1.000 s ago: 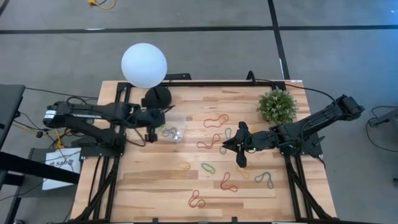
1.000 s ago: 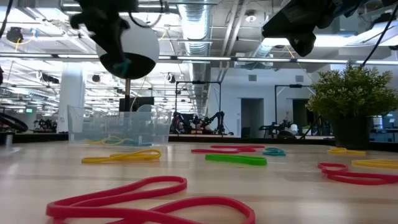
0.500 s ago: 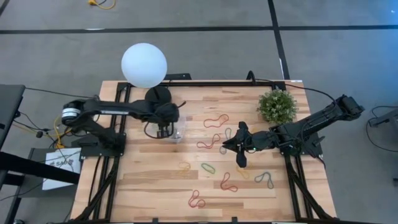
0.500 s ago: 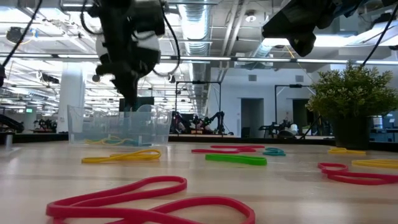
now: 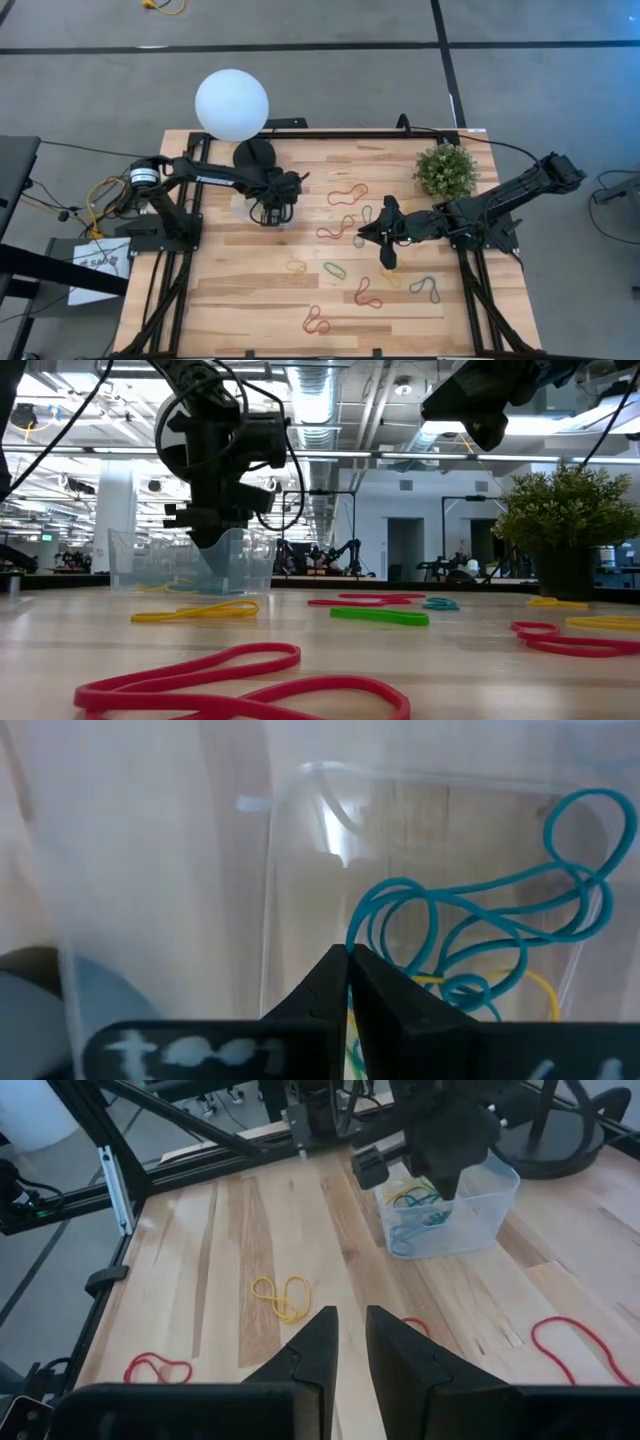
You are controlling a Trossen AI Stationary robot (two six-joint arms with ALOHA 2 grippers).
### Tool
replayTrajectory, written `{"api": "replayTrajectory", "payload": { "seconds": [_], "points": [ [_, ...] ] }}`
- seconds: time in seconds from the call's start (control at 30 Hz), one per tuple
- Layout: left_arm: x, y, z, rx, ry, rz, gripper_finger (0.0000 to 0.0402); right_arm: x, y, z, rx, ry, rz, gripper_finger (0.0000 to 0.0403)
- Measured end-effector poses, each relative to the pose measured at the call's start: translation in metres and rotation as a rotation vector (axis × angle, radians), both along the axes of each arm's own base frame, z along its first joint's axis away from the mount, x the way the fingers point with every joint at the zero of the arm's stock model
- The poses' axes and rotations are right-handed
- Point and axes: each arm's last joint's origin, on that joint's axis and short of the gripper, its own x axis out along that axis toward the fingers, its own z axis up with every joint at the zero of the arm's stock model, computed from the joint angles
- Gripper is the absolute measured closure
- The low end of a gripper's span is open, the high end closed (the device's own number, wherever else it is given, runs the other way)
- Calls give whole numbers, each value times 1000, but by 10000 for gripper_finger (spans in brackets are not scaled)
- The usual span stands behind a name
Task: Pick and place rubber bands into bin
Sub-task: Put the blue rubber band into the transparent container, then put the yellow rubber band into the transparent container
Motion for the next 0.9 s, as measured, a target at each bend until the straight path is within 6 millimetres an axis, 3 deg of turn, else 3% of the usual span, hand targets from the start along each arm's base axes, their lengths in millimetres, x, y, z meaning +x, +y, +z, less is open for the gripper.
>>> {"api": "replayTrajectory", "payload": {
  "seconds": [0.5, 0.9],
  "points": [
    [5, 1, 1, 13, -52, 13, 399, 0, 0, 0, 0, 0, 0, 353],
    [5, 0, 1, 15, -47, 0, 313, 0, 0, 0, 0, 0, 0, 353]
  ]
}}
